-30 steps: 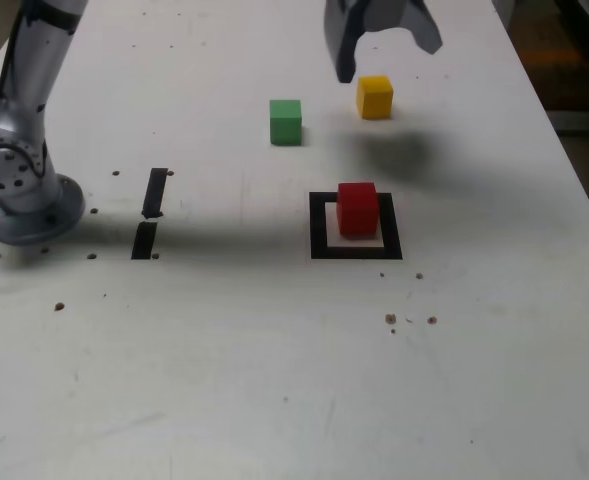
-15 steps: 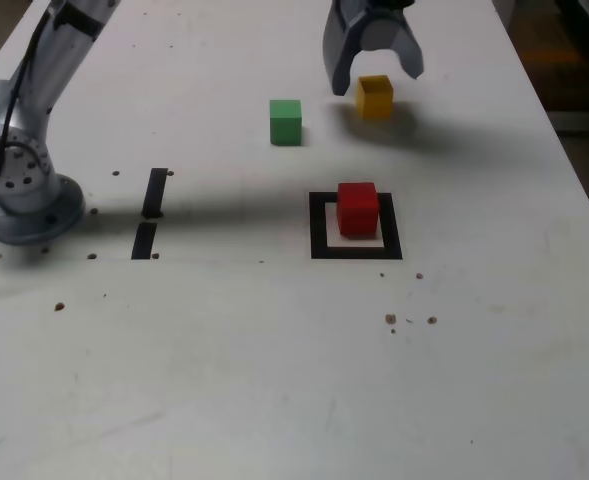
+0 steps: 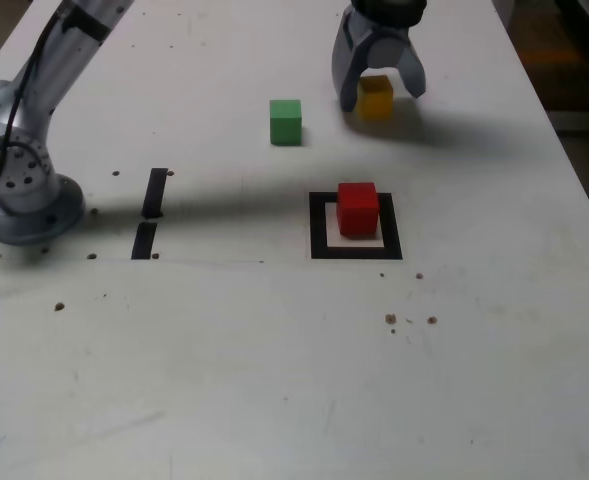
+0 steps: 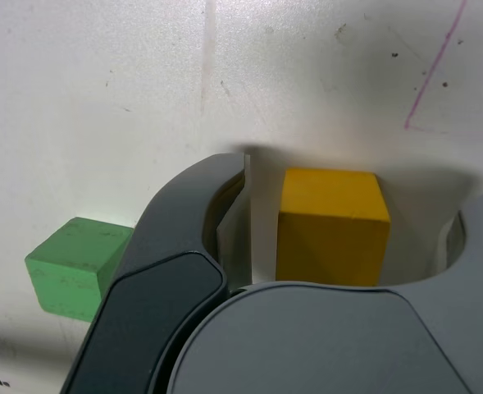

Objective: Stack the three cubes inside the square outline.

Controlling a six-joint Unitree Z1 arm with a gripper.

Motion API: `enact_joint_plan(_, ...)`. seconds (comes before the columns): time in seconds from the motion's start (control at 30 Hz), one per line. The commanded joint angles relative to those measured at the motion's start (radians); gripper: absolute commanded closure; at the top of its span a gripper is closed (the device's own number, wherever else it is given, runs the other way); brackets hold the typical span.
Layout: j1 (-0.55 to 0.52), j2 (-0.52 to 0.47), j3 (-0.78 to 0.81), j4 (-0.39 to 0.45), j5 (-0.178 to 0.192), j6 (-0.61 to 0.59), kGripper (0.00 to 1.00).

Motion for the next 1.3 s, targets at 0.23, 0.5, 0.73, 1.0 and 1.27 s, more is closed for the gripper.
enact_joint_plan(0.23, 0.007, 0.003, -0.002, -0.001, -0.016, -0.001, 0.57)
enact_joint_plan(0.5, 0.005, -0.002, -0.004, 0.000, -0.023, -0.004, 0.75)
enact_joint_plan(0.73, 0.003, -0.010, -0.005, -0.001, -0.030, 0.011, 0.76)
enact_joint_plan(1.0, -0.048, -0.106, -0.039, 0.082, -0.029, -0.011, 0.77)
enact_joint_plan(1.27, -0.304, -0.289, 0.009, 0.194, -0.026, -0.180, 0.77)
